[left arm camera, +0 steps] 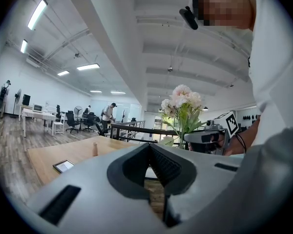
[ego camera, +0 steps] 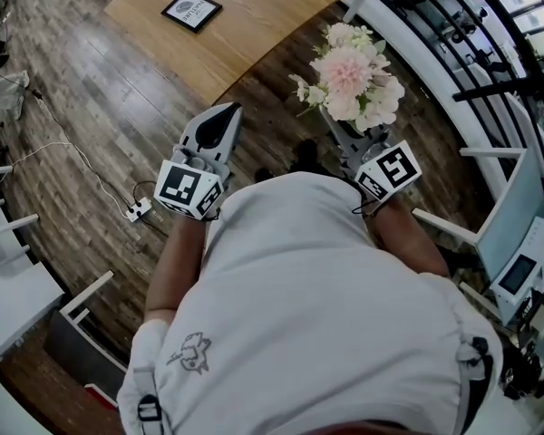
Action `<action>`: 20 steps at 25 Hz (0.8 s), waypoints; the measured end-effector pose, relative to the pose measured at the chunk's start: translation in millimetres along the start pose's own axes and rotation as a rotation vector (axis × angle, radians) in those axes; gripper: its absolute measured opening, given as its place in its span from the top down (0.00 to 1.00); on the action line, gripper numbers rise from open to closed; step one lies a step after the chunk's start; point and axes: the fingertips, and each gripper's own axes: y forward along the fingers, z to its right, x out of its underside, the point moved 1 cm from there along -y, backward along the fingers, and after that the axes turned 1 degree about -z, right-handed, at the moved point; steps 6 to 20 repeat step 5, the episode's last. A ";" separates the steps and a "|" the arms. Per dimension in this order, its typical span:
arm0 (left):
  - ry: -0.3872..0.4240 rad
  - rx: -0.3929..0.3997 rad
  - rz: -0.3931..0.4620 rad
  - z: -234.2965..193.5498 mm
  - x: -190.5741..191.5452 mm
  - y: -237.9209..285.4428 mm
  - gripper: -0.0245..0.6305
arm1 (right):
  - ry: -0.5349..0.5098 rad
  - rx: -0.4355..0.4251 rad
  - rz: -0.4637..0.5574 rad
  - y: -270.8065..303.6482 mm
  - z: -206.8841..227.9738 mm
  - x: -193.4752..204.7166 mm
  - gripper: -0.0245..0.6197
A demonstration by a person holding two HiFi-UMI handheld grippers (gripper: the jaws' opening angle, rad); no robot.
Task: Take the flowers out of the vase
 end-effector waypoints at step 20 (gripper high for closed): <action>-0.003 -0.001 -0.004 3.5 -0.7 10.5 0.96 | 0.003 -0.006 -0.002 -3.8 8.9 -0.2 0.89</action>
